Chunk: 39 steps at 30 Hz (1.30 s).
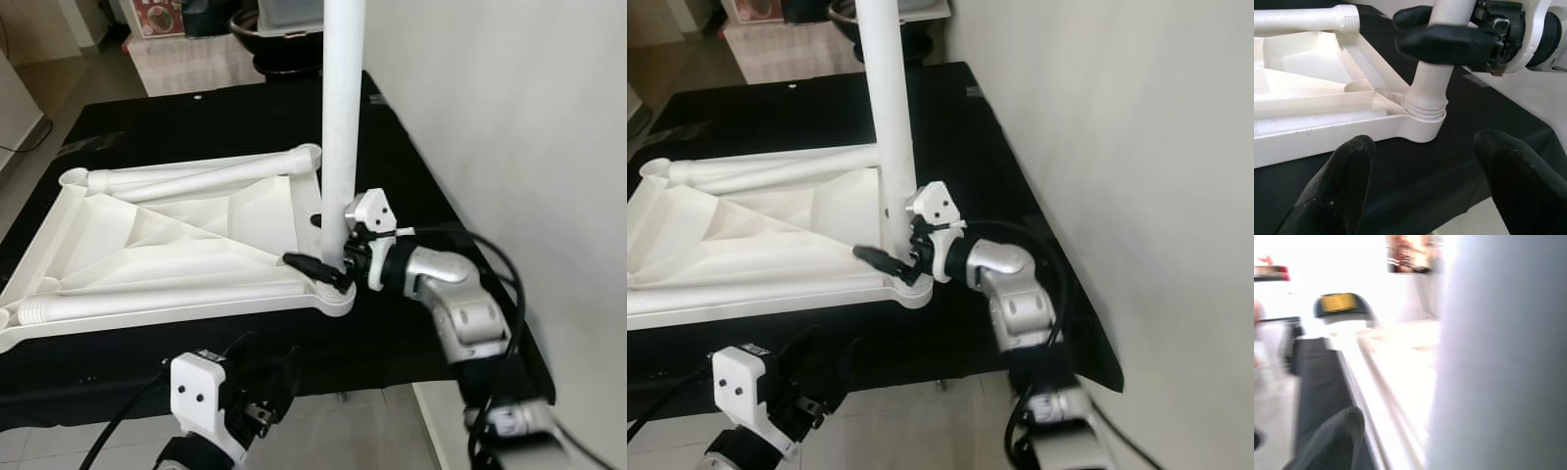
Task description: Building children table
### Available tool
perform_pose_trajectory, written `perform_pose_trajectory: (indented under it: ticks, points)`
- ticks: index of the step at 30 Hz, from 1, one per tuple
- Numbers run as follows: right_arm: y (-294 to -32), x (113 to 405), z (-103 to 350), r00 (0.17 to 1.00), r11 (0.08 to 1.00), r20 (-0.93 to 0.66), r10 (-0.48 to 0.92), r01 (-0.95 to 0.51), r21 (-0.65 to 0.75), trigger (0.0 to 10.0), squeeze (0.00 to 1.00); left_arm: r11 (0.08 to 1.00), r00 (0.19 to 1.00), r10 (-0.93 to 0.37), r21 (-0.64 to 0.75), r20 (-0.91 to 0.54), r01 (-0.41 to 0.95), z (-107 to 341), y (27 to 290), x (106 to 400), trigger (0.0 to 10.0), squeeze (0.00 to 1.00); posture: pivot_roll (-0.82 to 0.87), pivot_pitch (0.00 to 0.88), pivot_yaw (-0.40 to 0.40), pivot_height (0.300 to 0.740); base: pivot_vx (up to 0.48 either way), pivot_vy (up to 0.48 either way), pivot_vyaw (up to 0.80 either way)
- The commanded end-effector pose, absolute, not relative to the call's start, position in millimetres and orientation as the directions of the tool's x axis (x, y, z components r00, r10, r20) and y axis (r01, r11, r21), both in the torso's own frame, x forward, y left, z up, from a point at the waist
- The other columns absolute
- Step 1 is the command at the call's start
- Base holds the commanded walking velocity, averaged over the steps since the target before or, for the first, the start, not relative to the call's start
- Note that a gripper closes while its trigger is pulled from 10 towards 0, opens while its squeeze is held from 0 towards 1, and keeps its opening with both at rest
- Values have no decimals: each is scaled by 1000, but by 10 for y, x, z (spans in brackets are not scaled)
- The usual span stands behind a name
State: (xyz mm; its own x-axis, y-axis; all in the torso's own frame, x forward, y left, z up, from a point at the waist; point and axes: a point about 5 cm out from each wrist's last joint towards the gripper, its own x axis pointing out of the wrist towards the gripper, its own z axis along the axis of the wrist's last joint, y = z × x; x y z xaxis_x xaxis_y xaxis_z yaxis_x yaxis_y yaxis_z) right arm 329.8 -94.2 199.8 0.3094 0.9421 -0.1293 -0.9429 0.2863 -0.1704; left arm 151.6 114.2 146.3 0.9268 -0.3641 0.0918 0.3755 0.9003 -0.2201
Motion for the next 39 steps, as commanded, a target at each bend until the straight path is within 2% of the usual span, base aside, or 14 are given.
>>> perform_pose_trajectory:
  ticks: [1, 9, 10, 12, 13, 20, 23, 27, 29, 30, 31, 32, 35, 39]
  points:
    - [-853, 3271, 2002, 211, 185, -141, 967, -966, -180, 10000, 0, 901, 927, -363, -218, 97, 376, 1484, 1138, 1493, 10000, 0, 97, 148, 28, 740, 0, 0, 0]
    - [-840, 3562, 2154, 156, 142, -115, 981, -983, -119, 9882, 0, 900, 926, -366, -220, 91, 377, 1511, 1120, 1416, 10000, 0, 127, 180, 20, 740, 0, 0, 0]
    - [-835, 3576, 2163, 132, 120, -115, 985, -987, -109, 7490, 0, 900, 926, -365, -219, 90, 376, 1515, 1118, 1404, 10000, 0, 132, 185, 17, 740, 0, 0, 0]
    - [-835, 3581, 2162, 109, 96, -118, 987, -990, -105, 7490, 0, 900, 927, -365, -219, 90, 376, 1517, 1117, 1398, 10000, 0, 132, 185, 17, 740, 0, 0, 0]
    - [-837, 3576, 2158, 76, 65, -121, 990, -994, -87, 0, 0, 901, 927, -365, -219, 88, 375, 1518, 1116, 1389, 10000, 0, 135, 187, 15, 740, 0, 0, 0]
    - [-900, 3578, 2113, 82, 72, -114, 990, -993, -90, 0, 0, 902, 928, -362, -221, 85, 371, 1515, 1113, 1379, 10000, 0, 128, 187, 12, 740, 0, 0, 0]
    - [-973, 3578, 2068, 175, 163, -85, 981, -978, -132, 0, 0, 902, 929, -360, -223, 87, 371, 1506, 1108, 1396, 10000, 0, 113, 176, 13, 740, 0, 0, 0]
    - [-1108, 3559, 1973, 424, 419, -22, 905, -901, -114, 0, 0, 901, 928, -360, -224, 91, 371, 1485, 1109, 1444, 10000, 0, 88, 158, 7, 740, 0, 0, 0]
    - [-1123, 3558, 1958, 454, 449, -24, 890, -886, -114, 0, 0, 901, 928, -360, -224, 91, 371, 1481, 1109, 1450, 10000, 0, 88, 158, 7, 740, 0, 0, 0]
    - [-1104, 3523, 1907, 615, 610, -8, 788, -784, -116, 0, 0, 901, 929, -359, -223, 92, 371, 1476, 1112, 1461, 10000, 0, 79, 145, 2, 740, 0, 0, 0]
    - [-1137, 3429, 1801, 830, 821, -19, 558, -555, -132, 0, 0, 903, 929, -357, -221, 94, 369, 1467, 1124, 1481, 10000, 0, 53, 136, 4, 740, 0, 0, 0]
    - [-1234, 3325, 1742, 943, 932, -23, 331, -331, -147, 0, 0, 903, 930, -356, -220, 95, 368, 1461, 1133, 1495, 10000, 0, 53, 136, 4, 740, 0, 0, 0]
    - [-968, 2932, 1512, 932, 922, -76, 354, -362, -140, 0, 0, 906, 931, -352, -216, 99, 365, 1451, 1142, 1538, 10000, 0, 36, 117, 22, 740, 0, 0, 0]
    - [-785, 2840, 1443, 888, 880, -74, 453, -459, -125, 0, 0, 907, 931, -350, -214, 100, 364, 1432, 1145, 1580, 10000, 0, 38, 90, 26, 740, 0, 0, 0]
